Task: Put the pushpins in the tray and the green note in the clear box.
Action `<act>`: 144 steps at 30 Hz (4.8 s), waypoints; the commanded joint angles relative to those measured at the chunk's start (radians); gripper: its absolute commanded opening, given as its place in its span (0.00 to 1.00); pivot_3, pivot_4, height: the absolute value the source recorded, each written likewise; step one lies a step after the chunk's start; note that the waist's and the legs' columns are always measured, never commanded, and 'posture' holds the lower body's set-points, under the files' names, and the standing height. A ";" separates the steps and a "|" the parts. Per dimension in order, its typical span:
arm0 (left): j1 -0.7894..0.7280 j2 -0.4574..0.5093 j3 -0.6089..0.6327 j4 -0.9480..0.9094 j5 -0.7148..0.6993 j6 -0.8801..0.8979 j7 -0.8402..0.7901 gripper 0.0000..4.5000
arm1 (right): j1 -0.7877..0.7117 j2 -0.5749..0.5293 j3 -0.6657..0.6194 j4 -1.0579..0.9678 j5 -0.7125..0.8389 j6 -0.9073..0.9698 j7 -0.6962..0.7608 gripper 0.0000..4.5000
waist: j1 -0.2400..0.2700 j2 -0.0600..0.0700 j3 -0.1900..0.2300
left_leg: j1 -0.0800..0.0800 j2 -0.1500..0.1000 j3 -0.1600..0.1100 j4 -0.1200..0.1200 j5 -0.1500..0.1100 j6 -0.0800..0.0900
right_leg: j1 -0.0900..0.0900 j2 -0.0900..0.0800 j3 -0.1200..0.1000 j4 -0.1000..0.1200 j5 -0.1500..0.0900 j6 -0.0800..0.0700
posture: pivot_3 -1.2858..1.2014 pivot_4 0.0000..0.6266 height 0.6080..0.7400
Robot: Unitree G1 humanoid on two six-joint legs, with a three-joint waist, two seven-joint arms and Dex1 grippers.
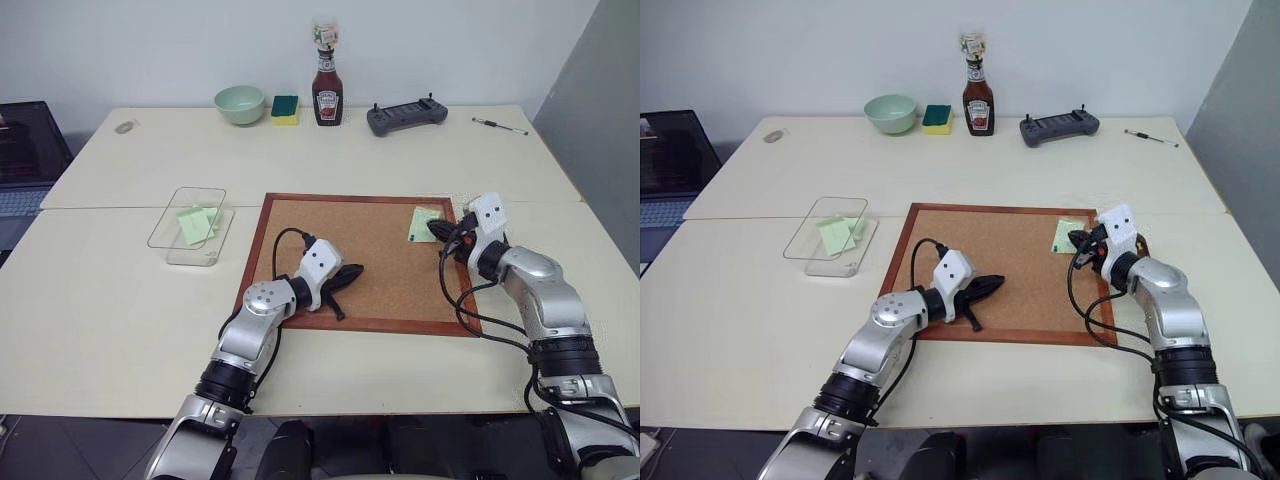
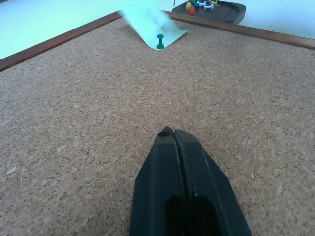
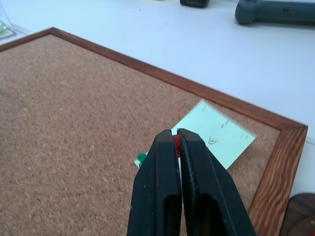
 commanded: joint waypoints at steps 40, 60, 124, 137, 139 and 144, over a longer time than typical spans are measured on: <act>0.024 -0.004 -0.038 0.055 0.024 -0.020 -0.005 0.00 | 0.058 -0.203 -0.083 0.092 -0.137 -0.086 -0.088 0.60 | 0.002 0.000 0.000 | 0.001 0.000 0.001 0.000 0.000 0.000 | 0.001 0.000 0.000 0.000 0.000 0.000 | 0.52 0.24 1.00; 0.021 -0.007 -0.041 0.054 0.024 -0.016 -0.005 0.00 | 0.042 -0.077 0.054 -0.186 0.078 0.168 0.090 0.78 | 0.001 0.000 0.000 | 0.001 0.000 0.000 0.000 0.000 0.000 | 0.001 0.000 0.000 -0.001 0.000 0.000 | 0.52 0.24 1.00; 0.014 -0.023 -0.001 0.056 0.005 -0.031 0.037 0.00 | -0.090 -0.029 0.090 -0.008 -0.053 -0.143 0.182 0.01 | 0.002 0.001 0.000 | 0.000 0.000 -0.001 0.000 0.000 0.000 | 0.001 0.000 -0.001 -0.001 0.000 0.000 | 0.52 0.24 1.00; 0.012 -0.016 0.021 0.013 -0.003 -0.038 0.054 0.00 | -0.052 -0.062 0.049 -0.041 -0.037 -0.118 0.156 0.01 | 0.003 0.001 0.000 | 0.000 0.000 -0.001 0.000 0.000 0.000 | 0.001 0.000 -0.001 -0.001 0.000 0.000 | 0.52 0.24 1.00; 0.008 -0.017 0.032 -0.001 -0.004 -0.043 0.069 0.00 | -0.040 -0.067 0.040 -0.051 -0.034 -0.113 0.151 0.01 | 0.003 0.000 0.000 | 0.000 0.000 -0.001 0.000 0.000 0.000 | 0.001 0.000 -0.001 -0.001 0.000 0.000 | 0.52 0.24 1.00; 0.003 -0.016 0.039 -0.040 -0.004 -0.048 0.088 0.00 | -0.013 -0.067 0.016 -0.079 -0.026 -0.092 0.123 0.01 | 0.001 0.000 0.000 | 0.000 0.000 -0.001 0.000 0.000 0.000 | -0.001 0.000 -0.001 0.000 0.000 0.000 | 0.52 0.24 1.00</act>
